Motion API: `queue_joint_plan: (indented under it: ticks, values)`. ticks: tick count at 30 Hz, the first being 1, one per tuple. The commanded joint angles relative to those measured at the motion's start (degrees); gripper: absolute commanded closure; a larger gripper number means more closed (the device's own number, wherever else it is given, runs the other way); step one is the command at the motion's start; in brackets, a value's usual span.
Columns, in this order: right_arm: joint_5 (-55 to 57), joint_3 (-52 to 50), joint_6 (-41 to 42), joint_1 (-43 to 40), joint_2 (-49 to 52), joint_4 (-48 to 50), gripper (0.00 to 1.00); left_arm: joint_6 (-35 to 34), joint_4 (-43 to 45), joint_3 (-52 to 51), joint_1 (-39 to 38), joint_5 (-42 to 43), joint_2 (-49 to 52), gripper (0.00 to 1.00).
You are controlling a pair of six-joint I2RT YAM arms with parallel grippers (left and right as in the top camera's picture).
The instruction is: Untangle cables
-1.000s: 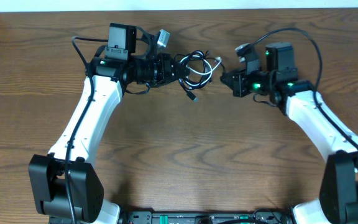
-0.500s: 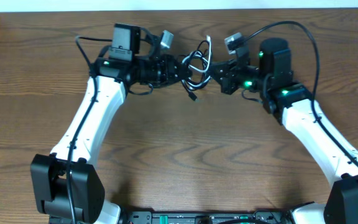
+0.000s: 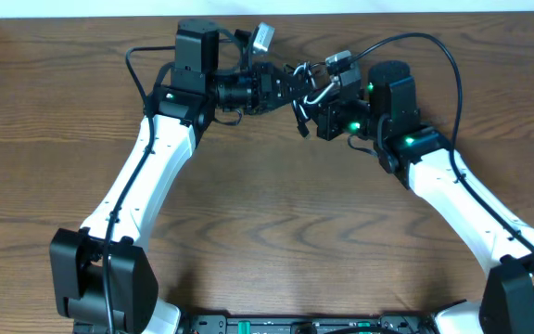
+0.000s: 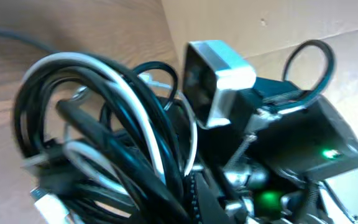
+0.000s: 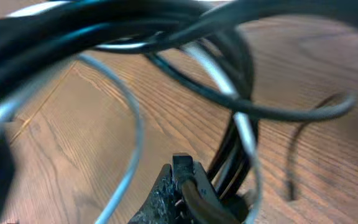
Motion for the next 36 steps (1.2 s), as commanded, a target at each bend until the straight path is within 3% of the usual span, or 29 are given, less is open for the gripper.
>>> queue_joint_plan:
  ticks: [1,4,8,11,18,23,32,36]
  values:
    - [0.39,0.28,0.33,0.55,2.08,-0.20,0.99,-2.89,1.27,0.96,-0.26,7.63,-0.39,0.93]
    - [0.33,0.28,0.35,0.55,2.08,0.63,0.89,-2.84,1.29,0.96,-0.24,7.61,-0.39,0.93]
    - [-1.40,0.28,0.35,0.48,2.05,1.66,0.49,-2.34,1.25,0.96,-0.24,5.62,-0.35,0.92]
    - [-3.80,0.28,0.35,0.39,2.05,1.33,0.41,-1.20,1.18,0.96,-0.22,2.43,-0.35,0.93]
    - [-6.34,0.28,0.35,-1.51,1.95,-1.97,0.37,2.67,-3.69,0.96,0.92,-7.96,-0.02,0.93]
    - [-1.33,0.28,0.35,-4.13,1.97,-8.35,0.35,7.21,-10.78,0.96,1.77,-13.53,-0.02,0.93]
    - [6.78,0.28,0.00,-6.51,1.97,-16.83,0.35,11.30,-12.15,0.96,2.03,-13.33,-0.02,0.93]
    - [6.45,0.28,-2.47,-7.56,1.97,-16.50,0.40,20.96,-13.05,0.96,2.03,-6.16,0.28,0.93]
